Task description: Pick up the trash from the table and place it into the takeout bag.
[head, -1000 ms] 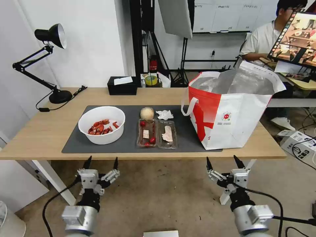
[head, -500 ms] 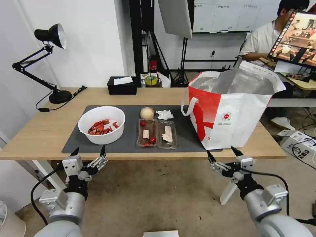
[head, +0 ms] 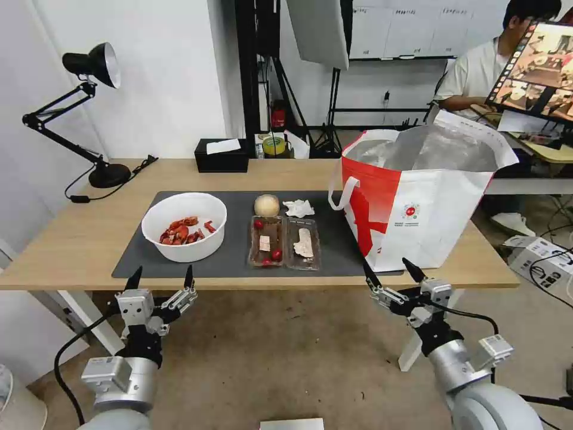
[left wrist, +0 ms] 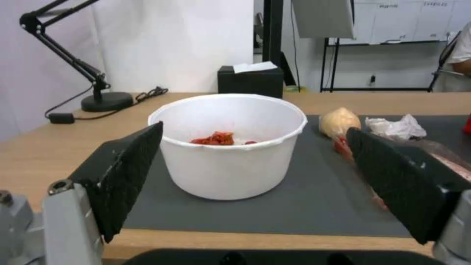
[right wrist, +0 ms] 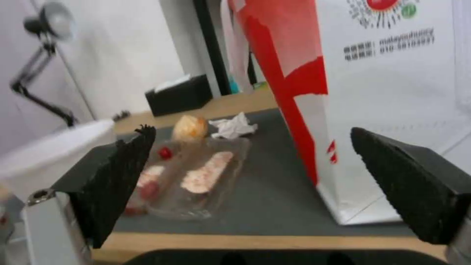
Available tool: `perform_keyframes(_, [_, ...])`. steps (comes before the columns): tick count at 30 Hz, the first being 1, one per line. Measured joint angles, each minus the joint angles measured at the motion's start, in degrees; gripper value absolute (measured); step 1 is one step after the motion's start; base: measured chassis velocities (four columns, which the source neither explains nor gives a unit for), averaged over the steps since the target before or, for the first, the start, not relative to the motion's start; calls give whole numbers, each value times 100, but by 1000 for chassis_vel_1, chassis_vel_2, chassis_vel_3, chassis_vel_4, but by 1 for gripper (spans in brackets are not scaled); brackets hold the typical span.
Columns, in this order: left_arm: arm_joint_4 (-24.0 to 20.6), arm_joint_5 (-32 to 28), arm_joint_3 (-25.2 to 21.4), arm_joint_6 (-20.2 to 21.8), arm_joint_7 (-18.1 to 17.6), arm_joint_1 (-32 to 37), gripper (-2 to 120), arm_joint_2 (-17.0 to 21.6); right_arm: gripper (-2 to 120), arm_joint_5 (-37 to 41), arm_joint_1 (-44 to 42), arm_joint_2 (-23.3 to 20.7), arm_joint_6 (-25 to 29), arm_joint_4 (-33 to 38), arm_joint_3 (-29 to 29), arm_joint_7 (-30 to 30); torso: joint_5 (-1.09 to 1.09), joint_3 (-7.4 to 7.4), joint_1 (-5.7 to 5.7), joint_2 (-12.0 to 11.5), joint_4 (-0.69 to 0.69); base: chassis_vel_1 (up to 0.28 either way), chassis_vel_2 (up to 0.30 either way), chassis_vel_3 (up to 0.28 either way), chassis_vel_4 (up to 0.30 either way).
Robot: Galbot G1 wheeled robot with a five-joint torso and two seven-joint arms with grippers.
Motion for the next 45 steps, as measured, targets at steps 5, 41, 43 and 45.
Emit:
perform_keyframes(5, [-27, -17, -37, -2, 40, 1, 100, 73, 100, 1827, 153, -112, -352, 188, -146, 624, -1, 0, 0, 0, 0, 0, 0, 0, 0])
perform_keyframes(41, [287, -179, -408, 245, -65, 206, 100, 207, 100, 5857, 2128, 504, 768, -1058, -2156, 2881, -1, 0, 0, 0, 0, 0, 0, 0, 0])
perform_keyframes(43, [298, -174, -413, 246, -67, 209, 100, 197, 100, 5856, 2154, 507, 775, -1086, -2188, 2893, -1, 0, 0, 0, 0, 0, 0, 0, 0])
perform_keyframes(45, [336, -141, -416, 246, -73, 214, 100, 137, 100, 5926, 2252, 535, 783, -1161, -2285, 2950, -1, 0, 0, 0, 0, 0, 0, 0, 0])
